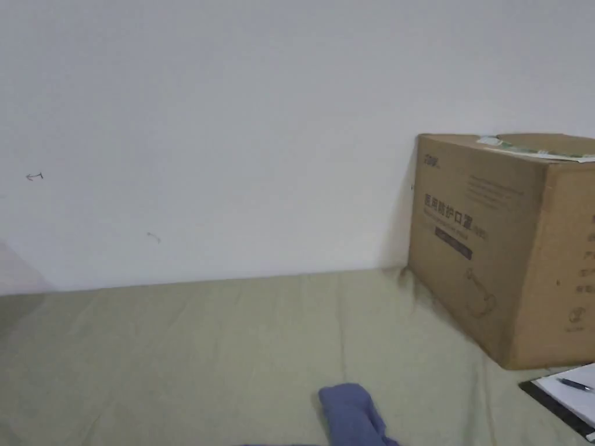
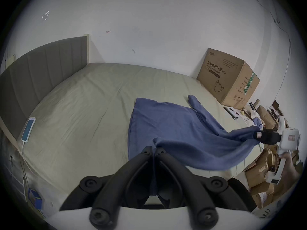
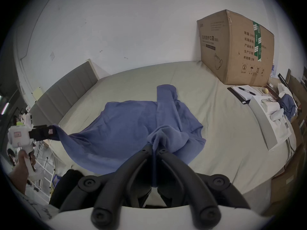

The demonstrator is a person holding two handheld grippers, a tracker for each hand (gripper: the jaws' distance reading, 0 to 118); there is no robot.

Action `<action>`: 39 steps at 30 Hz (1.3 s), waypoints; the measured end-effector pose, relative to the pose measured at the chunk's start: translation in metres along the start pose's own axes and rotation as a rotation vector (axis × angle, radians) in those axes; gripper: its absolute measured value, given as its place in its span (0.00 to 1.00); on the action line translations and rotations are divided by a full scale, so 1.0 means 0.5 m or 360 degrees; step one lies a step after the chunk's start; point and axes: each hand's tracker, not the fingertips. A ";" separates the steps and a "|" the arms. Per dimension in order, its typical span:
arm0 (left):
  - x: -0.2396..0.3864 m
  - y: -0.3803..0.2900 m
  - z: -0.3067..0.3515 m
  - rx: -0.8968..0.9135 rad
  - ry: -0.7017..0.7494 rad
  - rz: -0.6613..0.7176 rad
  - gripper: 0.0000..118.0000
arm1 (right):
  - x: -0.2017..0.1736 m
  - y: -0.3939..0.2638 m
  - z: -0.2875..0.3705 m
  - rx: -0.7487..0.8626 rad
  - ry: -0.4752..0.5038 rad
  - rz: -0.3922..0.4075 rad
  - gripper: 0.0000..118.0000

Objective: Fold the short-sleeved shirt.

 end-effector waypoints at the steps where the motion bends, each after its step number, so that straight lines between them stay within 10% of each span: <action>1: 0.002 0.003 0.000 -0.0023 0.0010 0.0003 0.00 | -0.011 -0.003 0.000 -0.0038 0.0003 0.0021 0.03; 12: -0.028 -0.018 -0.314 -0.0615 0.0132 -0.0041 0.06 | 0.059 -0.053 -0.316 -0.0531 -0.0157 0.0012 0.15; 15: -0.031 -0.025 -0.309 -0.0541 0.0028 0.0074 0.93 | 0.074 -0.047 -0.312 -0.0512 -0.0051 -0.0205 0.95; 16: -0.029 -0.026 -0.301 -0.0515 -0.0036 0.0084 0.97 | 0.071 -0.045 -0.305 -0.0500 -0.0033 -0.0237 0.96; 22: -0.011 0.004 -0.189 -0.0268 -0.0139 0.0056 0.96 | 0.045 -0.008 -0.156 -0.0123 -0.0036 -0.0112 0.93; 27: 0.003 0.013 -0.083 0.0046 -0.0169 0.0027 0.91 | 0.046 0.007 -0.025 0.0329 0.0226 -0.0272 0.92; 31: 0.013 0.009 -0.075 0.0165 -0.0122 -0.0049 0.00 | 0.048 0.067 -0.028 0.0333 0.0021 -0.0156 0.00; 39: -0.017 0.003 -0.120 0.0273 -0.0115 0.0068 0.00 | 0.170 0.268 -0.323 -0.0331 0.0194 -0.0244 0.00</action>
